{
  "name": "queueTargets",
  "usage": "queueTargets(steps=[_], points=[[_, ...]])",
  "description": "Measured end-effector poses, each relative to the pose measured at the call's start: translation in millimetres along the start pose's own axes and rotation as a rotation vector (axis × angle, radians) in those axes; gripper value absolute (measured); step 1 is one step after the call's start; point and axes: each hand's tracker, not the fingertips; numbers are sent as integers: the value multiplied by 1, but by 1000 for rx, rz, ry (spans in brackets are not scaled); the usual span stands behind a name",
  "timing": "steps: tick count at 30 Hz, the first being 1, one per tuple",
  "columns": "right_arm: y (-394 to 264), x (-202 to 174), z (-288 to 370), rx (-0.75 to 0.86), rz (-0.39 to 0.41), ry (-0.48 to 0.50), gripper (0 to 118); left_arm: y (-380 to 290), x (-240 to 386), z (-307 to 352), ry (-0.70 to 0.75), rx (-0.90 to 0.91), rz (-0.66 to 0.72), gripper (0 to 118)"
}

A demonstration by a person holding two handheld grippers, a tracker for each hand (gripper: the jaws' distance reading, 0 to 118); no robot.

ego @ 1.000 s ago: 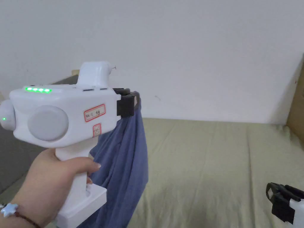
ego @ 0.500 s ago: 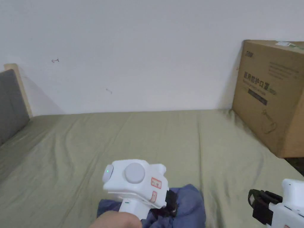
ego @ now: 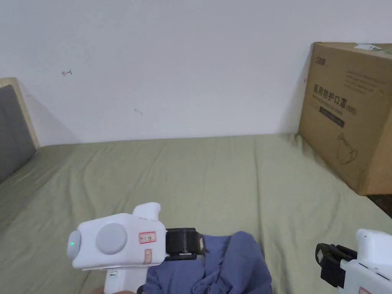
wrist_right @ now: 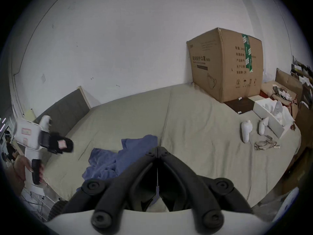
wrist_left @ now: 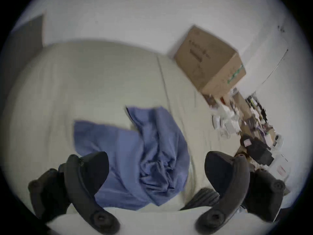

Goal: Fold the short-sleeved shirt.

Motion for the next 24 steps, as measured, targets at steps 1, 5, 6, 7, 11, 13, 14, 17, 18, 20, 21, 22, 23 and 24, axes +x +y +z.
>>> queueTargets(steps=[1, 5, 6, 7, 11, 13, 14, 17, 18, 20, 21, 22, 23, 24], points=[[1, -3, 2, 15, 8, 3, 0, -2, -4, 15, 0, 46, -6, 109], [3, -12, 8, 73, 38, 11, 0, -26, -12, 62, 142, 215, -54, 1], [4, -14, 9, 83, 45, 15, 0, -35, -18, 68, 160, 252, -45, 0], [4, -16, 10, 89, 52, 17, 0, -39, -21, 73, 130, 268, -35, 0], [8, -22, 7, 89, 79, 26, 0, -38, -29, 71, 171, 238, -42, 0], [8, -23, 3, 79, 84, 32, 0, -26, -39, 49, 172, 155, -22, 0], [8, -24, 0, 71, 86, 33, 0, -16, -49, 35, 175, 106, 7, 0], [6, -22, -8, 46, 88, 37, 0, 3, -80, -27, 175, -33, 78, 5], [5, -21, -12, 34, 89, 36, 0, 9, -92, -47, 228, -65, 75, 35], [2, -18, -19, 12, 99, 27, 0, 11, -114, -87, 289, -121, 86, 113], [1, -16, -23, 1, 105, 20, 0, 8, -126, -110, 321, -174, 95, 115], [0, -15, -27, -8, 109, 13, 0, 5, -138, -125, 323, -198, 108, 112], [-2, -12, -32, -18, 112, 3, 0, 7, -144, -135, 307, -170, 98, 112], [-2, -10, -38, -29, 112, -5, 0, 4, -151, -149, 331, -225, 116, 112]])
